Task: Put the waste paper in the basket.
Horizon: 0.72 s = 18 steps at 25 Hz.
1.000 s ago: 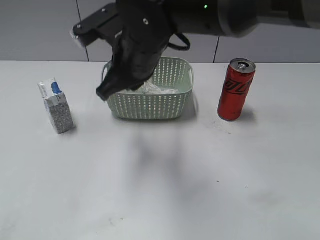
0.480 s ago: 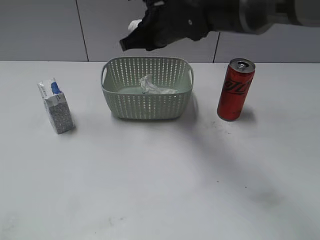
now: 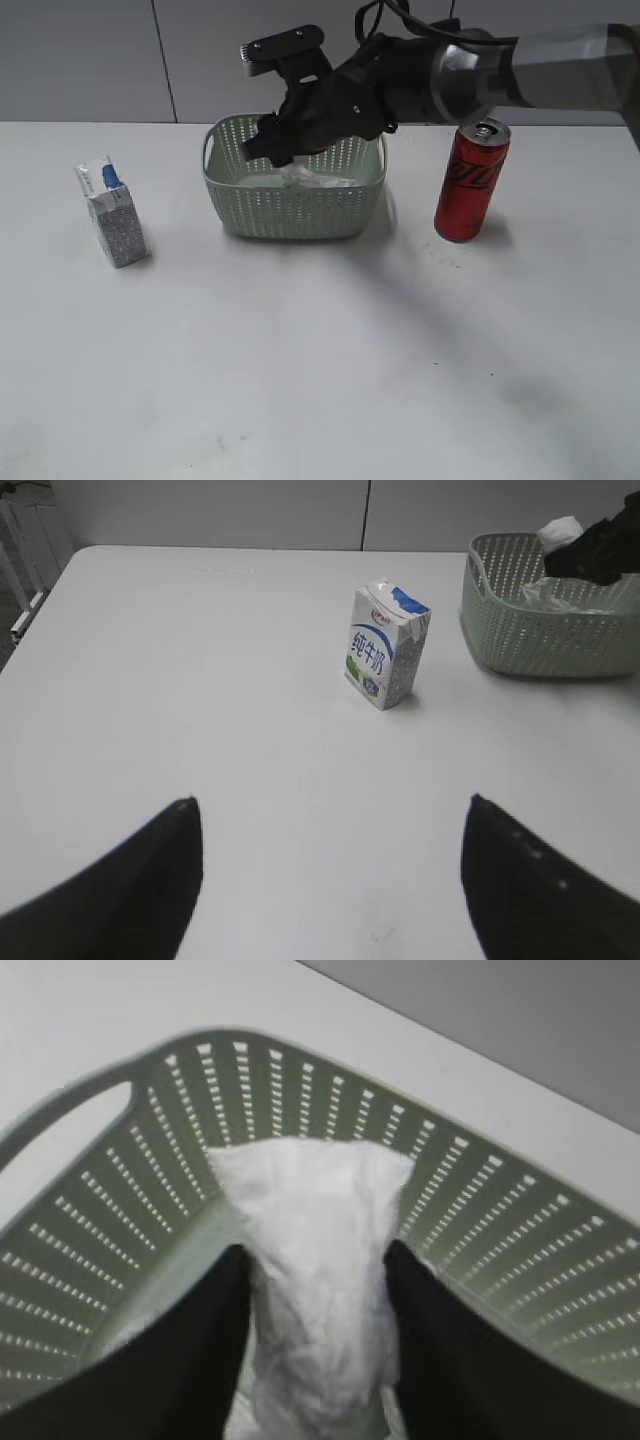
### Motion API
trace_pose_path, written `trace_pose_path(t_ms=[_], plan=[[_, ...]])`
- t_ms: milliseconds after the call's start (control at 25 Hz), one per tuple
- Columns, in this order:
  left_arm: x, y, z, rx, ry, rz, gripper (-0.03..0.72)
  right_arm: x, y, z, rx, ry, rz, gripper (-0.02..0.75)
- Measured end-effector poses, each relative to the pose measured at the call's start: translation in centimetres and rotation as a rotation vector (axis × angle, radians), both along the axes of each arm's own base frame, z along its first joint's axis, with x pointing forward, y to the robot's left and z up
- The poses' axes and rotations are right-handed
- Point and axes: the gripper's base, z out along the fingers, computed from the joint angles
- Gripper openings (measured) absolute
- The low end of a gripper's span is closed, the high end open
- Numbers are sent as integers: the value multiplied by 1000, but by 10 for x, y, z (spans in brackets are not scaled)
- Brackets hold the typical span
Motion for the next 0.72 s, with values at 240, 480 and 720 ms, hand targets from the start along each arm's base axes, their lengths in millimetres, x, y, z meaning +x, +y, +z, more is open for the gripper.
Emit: trace_pose_path(t_ms=[240, 480, 720], plan=[[0, 0, 0, -1, 0, 0, 592, -5, -7, -8, -94, 92, -24, 644], [0, 0, 0, -1, 0, 0, 592, -3, -8, 5, -145, 150, -61, 648], [0, 0, 0, -1, 0, 0, 592, 6, -6, 53, -169, 158, -100, 647]])
